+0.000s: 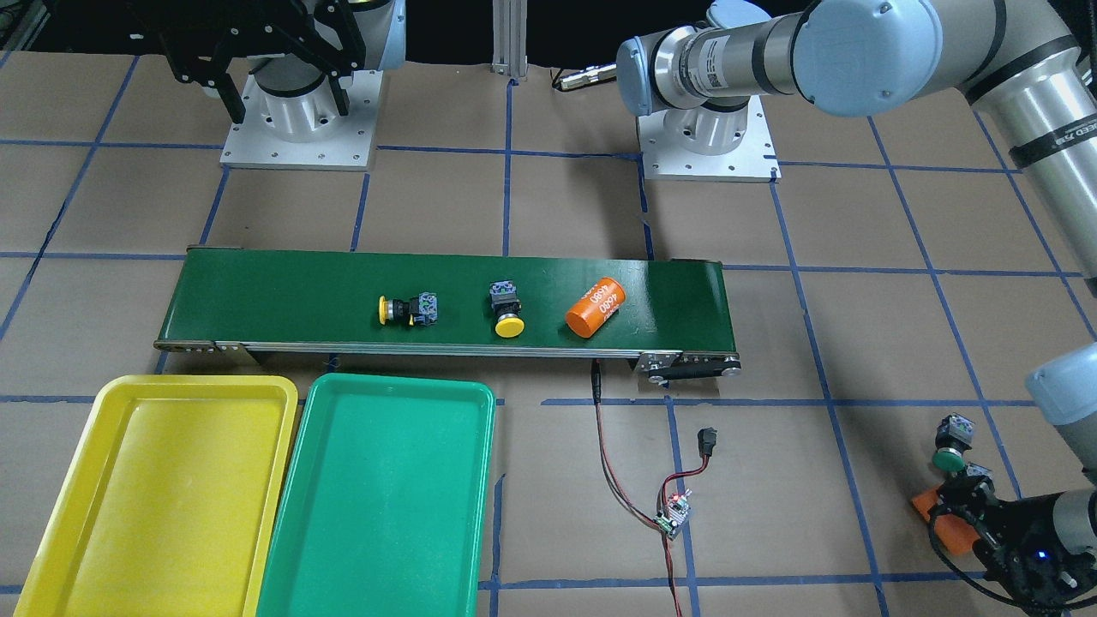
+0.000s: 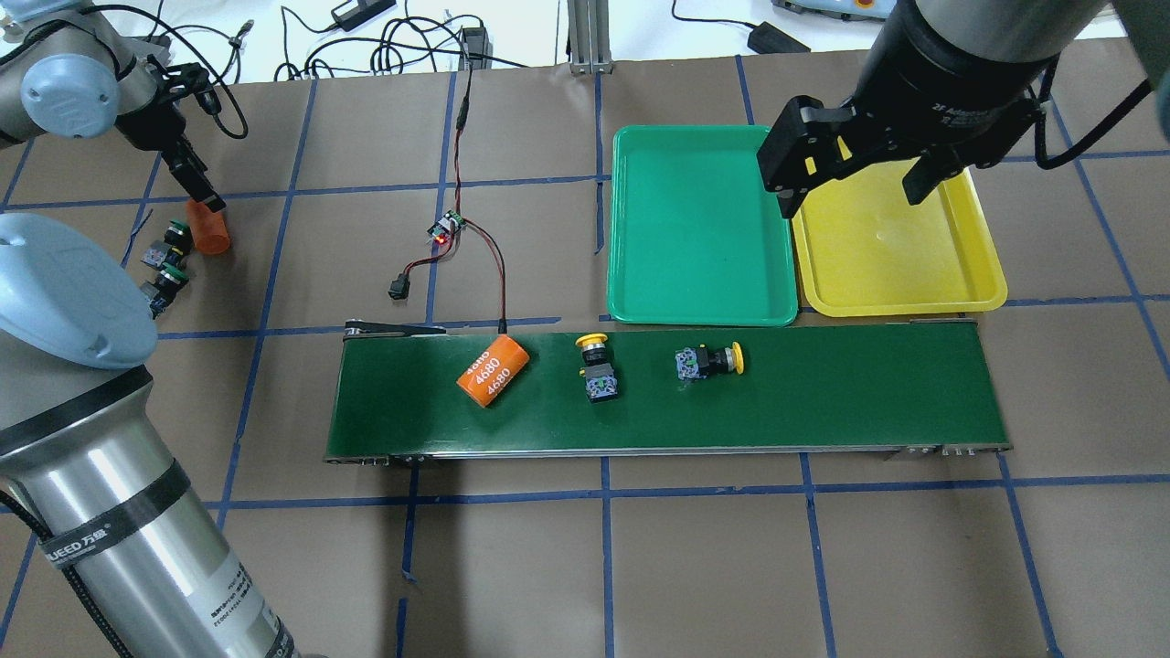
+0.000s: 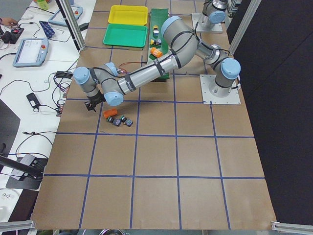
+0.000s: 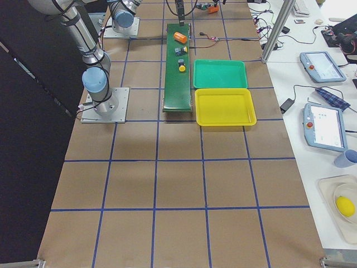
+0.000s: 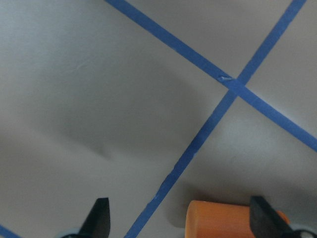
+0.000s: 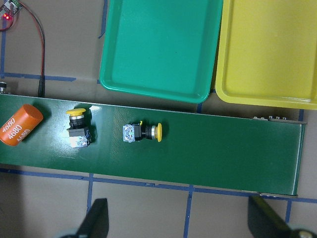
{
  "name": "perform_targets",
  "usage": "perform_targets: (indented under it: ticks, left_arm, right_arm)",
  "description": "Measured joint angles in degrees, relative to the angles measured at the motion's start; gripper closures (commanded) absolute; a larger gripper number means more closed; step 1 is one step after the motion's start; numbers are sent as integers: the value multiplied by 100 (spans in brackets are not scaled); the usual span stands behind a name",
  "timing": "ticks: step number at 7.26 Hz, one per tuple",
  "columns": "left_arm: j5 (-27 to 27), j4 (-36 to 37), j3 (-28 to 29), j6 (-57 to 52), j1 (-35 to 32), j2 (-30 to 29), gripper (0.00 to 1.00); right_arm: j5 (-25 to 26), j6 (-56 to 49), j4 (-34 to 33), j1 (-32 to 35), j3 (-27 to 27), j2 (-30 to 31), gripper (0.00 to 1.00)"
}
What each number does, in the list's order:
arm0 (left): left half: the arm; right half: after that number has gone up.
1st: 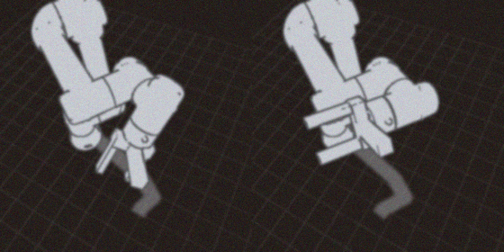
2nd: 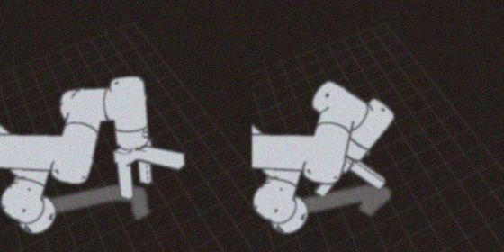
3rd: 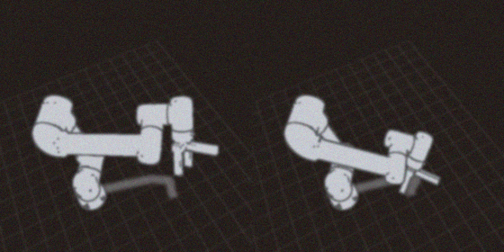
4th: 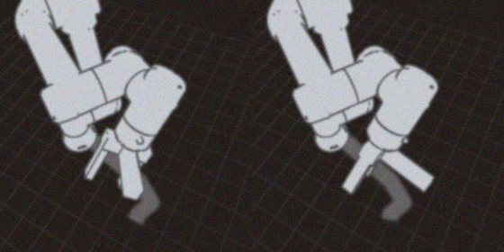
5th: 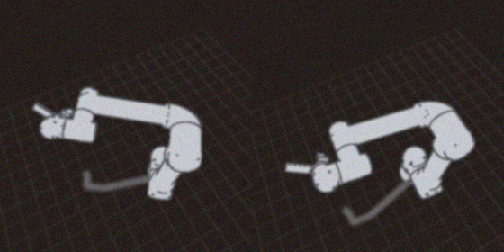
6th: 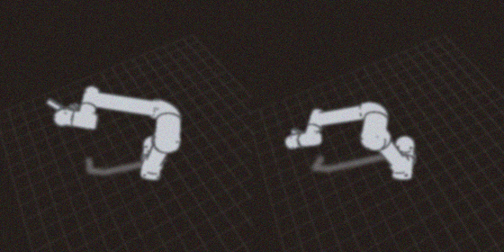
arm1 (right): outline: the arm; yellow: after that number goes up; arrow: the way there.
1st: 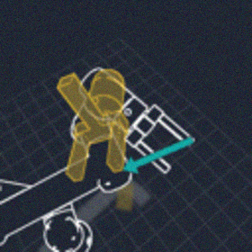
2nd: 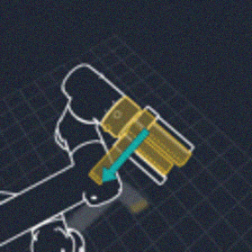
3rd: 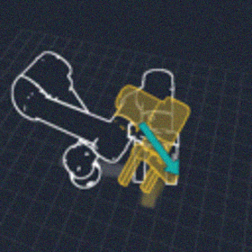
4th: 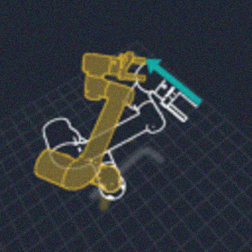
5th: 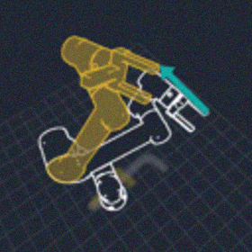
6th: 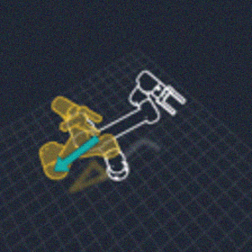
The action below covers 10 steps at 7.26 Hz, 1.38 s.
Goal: Sort buttons by color to trays
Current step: 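Grasp the second orange cylinder with the left gripper, then lift the orange cylinder with the left gripper while the right descends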
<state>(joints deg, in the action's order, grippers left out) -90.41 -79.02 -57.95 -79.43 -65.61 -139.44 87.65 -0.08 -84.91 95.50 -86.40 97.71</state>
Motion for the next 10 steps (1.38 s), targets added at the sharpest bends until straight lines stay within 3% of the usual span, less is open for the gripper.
perform_targets:
  ticks: [6, 10]
  left_arm:
    - [12, 78, -525, 229, 125, 51, 0]
    - [-13, 140, -542, 393, 128, 154, 0]
  right_arm:
    - [65, 58, 16, -83, 1, -207, 0]
    - [23, 46, -11, -33, -377, -387, 0]
